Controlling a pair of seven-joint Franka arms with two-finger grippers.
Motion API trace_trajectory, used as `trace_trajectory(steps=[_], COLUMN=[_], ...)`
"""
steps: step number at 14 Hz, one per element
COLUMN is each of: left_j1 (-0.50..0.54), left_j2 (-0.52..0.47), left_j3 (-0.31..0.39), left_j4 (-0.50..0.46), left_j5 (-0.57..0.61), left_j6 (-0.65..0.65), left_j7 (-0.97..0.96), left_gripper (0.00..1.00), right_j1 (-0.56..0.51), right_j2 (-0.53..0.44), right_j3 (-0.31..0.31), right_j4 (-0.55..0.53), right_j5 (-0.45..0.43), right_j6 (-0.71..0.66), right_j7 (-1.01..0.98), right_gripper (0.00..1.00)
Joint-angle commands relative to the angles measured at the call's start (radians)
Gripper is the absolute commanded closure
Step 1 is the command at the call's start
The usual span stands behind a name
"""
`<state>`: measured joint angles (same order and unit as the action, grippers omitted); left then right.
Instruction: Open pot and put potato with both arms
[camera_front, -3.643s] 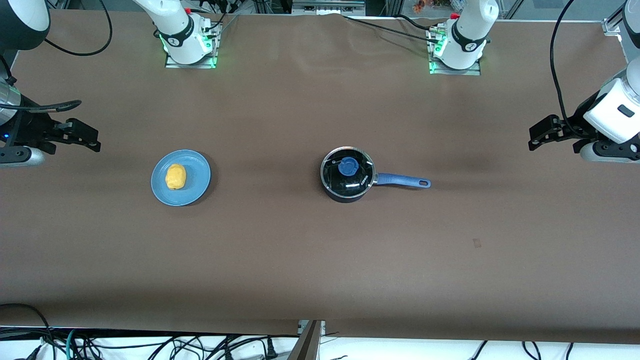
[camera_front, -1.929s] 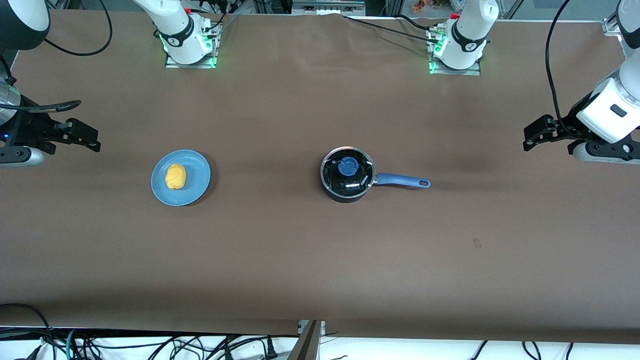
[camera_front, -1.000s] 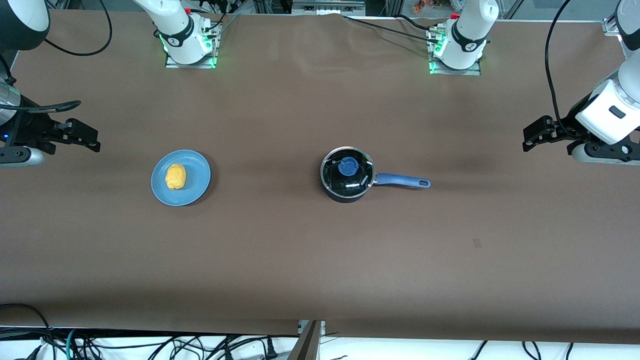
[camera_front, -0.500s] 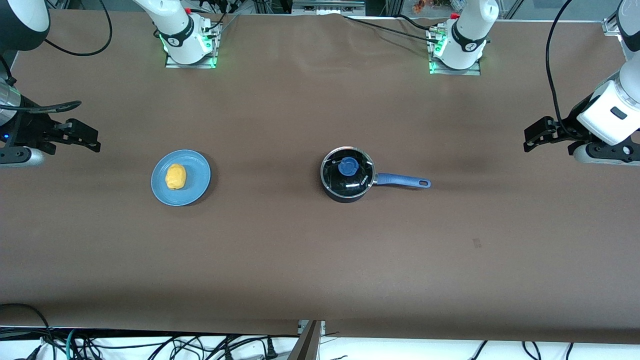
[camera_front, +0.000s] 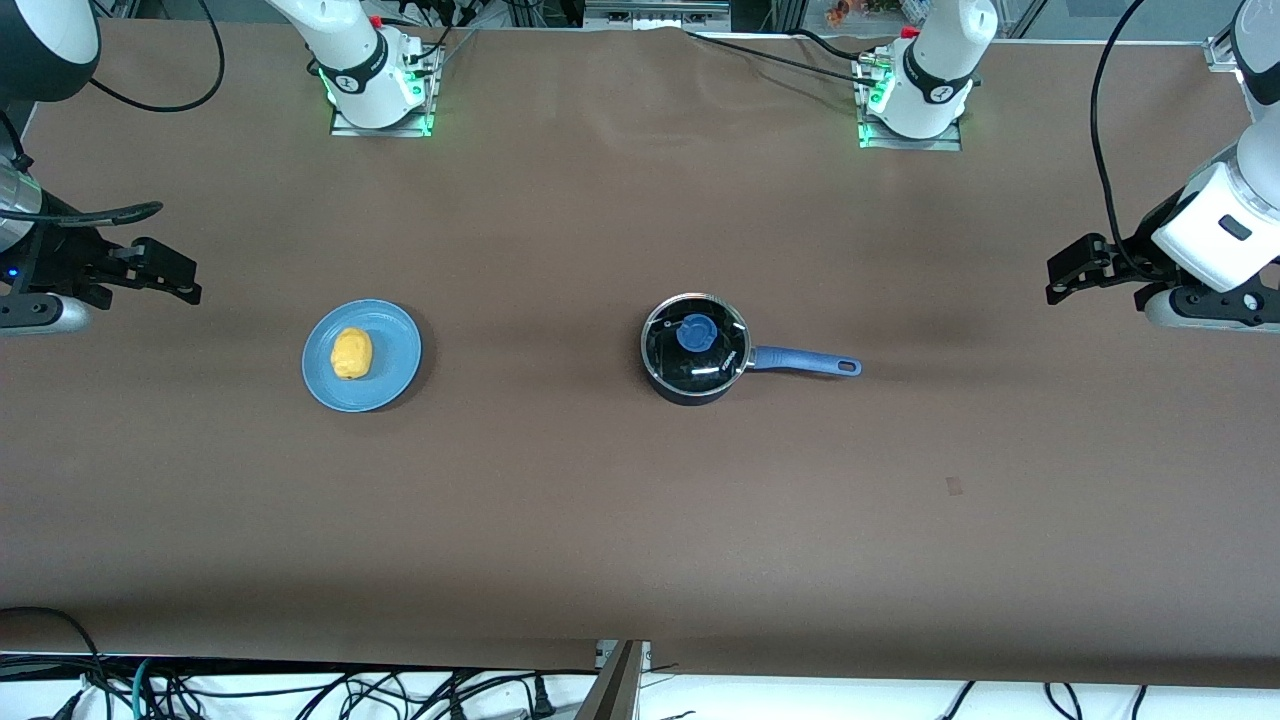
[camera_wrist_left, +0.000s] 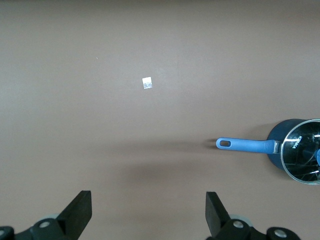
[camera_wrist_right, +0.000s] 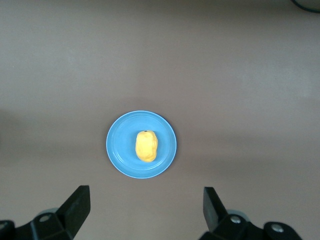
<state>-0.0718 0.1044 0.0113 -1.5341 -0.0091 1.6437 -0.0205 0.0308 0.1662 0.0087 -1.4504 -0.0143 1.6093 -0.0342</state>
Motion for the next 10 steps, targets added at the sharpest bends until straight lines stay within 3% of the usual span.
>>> trace_trajectory(steps=[1,7,10], left_j1=[0.000,-0.002,-0.011], left_j2=[0.006,0.018,0.173], left_j3=[-0.001,-0.001,-0.001], left_j4=[0.012,0.011,0.021], left_j5=[-0.009,-0.009,-0.017], left_j6=[-0.012,-0.012,-0.082], left_j7=[-0.002,-0.001,0.017], left_gripper=[0.00,0.00,0.00], right_j1=[-0.002,0.003,-0.002], right_j2=[0.012,0.035,0.056], right_j3=[0.004,0.004,0.004], right_j4=[0.018,0.013,0.013], right_j5=[0.013,0.000,-0.001], right_j6=[-0.011,-0.011,-0.011], right_j7=[0.014,0.013,-0.001], right_gripper=[0.00,0.00,0.00])
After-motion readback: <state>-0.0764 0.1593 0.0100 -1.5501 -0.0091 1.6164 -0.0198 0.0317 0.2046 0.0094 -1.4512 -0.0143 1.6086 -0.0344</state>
